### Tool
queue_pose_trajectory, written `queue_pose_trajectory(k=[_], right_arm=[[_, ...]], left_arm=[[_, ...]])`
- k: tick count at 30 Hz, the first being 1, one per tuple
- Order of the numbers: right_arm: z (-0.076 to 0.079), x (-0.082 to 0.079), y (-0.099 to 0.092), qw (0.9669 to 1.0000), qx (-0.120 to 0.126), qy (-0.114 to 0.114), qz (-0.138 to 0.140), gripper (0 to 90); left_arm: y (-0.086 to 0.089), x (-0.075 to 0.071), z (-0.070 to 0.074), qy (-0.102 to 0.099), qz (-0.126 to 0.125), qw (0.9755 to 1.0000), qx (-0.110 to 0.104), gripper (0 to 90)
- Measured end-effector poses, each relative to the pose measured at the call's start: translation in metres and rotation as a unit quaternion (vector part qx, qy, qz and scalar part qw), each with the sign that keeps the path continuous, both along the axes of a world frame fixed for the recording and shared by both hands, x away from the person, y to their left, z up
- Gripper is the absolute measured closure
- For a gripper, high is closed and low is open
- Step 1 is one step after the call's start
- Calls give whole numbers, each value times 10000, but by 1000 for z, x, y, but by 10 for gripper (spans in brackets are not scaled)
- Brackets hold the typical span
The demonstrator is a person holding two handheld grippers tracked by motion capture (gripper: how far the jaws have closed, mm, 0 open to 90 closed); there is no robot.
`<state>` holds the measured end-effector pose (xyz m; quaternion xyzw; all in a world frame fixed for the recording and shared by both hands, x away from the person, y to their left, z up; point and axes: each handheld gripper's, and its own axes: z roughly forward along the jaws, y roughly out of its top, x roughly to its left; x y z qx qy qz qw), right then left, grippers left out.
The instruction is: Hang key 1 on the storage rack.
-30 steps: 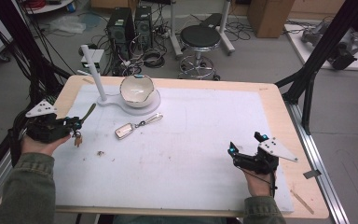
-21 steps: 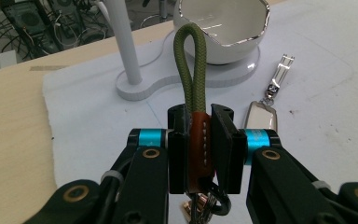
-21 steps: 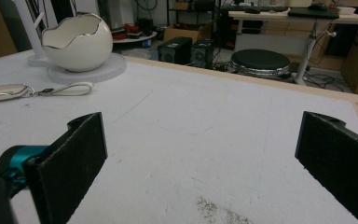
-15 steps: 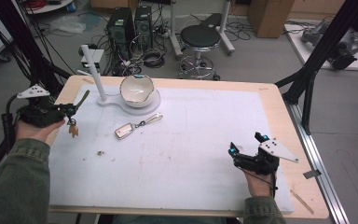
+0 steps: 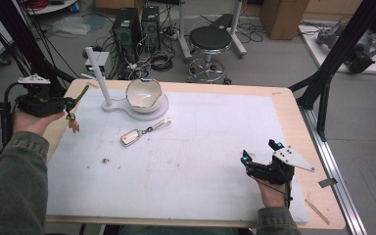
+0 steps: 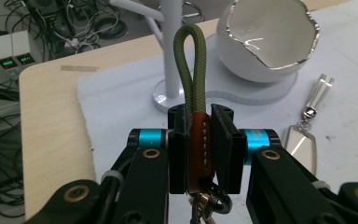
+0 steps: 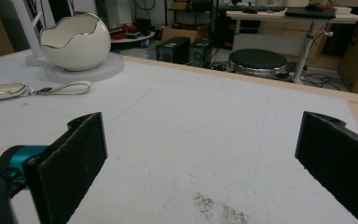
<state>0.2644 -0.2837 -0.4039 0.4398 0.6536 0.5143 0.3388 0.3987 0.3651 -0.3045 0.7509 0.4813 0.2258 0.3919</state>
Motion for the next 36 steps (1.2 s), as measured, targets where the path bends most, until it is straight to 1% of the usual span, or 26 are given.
queue_pose_trajectory(k=[1, 2, 5, 7, 8, 10, 12, 13, 15, 17, 19, 20, 21, 22, 23, 24, 26, 27, 30, 31, 33, 34, 35, 36], right_arm=[[0, 0, 0, 10000, -1, 4, -5, 9], [0, -1, -1, 10000, 10, 23, -3, 9], [0, -1, -2, 10000, 40, 36, -26, 9], [0, -1, -2, 10000, 37, 11, -23, 9], [-1, -1, -3, 10000, 50, 19, -35, 9], [-1, -1, -4, 10000, 35, 19, -48, 9], [-1, -1, -4, 10000, 61, 21, -43, 9], [-1, -1, -4, 10000, 61, 21, -43, 9], [-1, -1, -4, 10000, 61, 24, -41, 9], [-1, -1, -4, 10000, 44, 15, -40, 9], [-1, -1, -3, 10000, 34, 25, -26, 9], [-1, -1, -3, 10000, 26, 34, -30, 9], [-1, -2, -4, 10000, 31, 35, -26, 9], [-1, -1, -4, 10000, 32, 22, -32, 9], [-1, -1, -4, 10000, 32, 22, -32, 9], [-1, -2, -4, 10000, 57, 33, -27, 9], [-1, -2, -4, 10000, 61, 41, -31, 9], [-2, -3, -5, 10000, 24, 30, -48, 9], [-2, -4, -6, 9999, 41, 33, -89, 9], [-2, -4, -7, 9999, 26, 41, -115, 9], [-2, -5, -8, 9998, 74, 80, -156, 9], [-2, -5, -9, 9998, 60, 54, -173, 9], [-2, -6, -9, 9998, 73, 76, -172, 9], [-2, -6, -10, 9998, 74, 74, -169, 9]], left_arm=[[1, 2, 0, 0, 56, 10000, 58, 771], [3, 4, 1, 21, 61, 9999, 95, 772], [7, 8, 2, 37, 83, 9999, 44, 772], [12, 11, 3, -5, 139, 9999, -33, 772], [17, 13, 4, -23, 260, 9996, -109, 772], [21, 16, 5, 6, 301, 9995, -57, 772], [22, 18, 6, -10, 326, 9994, -89, 773], [22, 18, 6, -10, 326, 9994, -89, 773], [21, 23, 10, 29, 265, 9996, -25, 773], [21, 25, 12, 37, 254, 9997, -24, 773], [21, 32, 16, 58, 214, 9998, -3, 773], [21, 35, 19, 40, 193, 9998, -51, 773], [21, 35, 19, 40, 193, 9998, -51, 773], [21, 39, 22, -22, 188, 9997, -156, 773], [21, 39, 22, -22, 188, 9997, -156, 774], [20, 42, 24, -9, 161, 9998, -104, 774], [19, 49, 25, 99, 160, 9998, 81, 773], [20, 50, 26, 100, 187, 9997, 87, 773], [21, 54, 26, 87, 230, 9997, 79, 773], [22, 55, 25, 102, 264, 9995, 127, 773], [24, 58, 23, 140, 318, 9993, 132, 773], [25, 59, 22, 181, 341, 9992, 139, 773], [25, 59, 22, 181, 341, 9992, 139, 773], [26, 60, 21, 204, 350, 9991, 90, 773]])
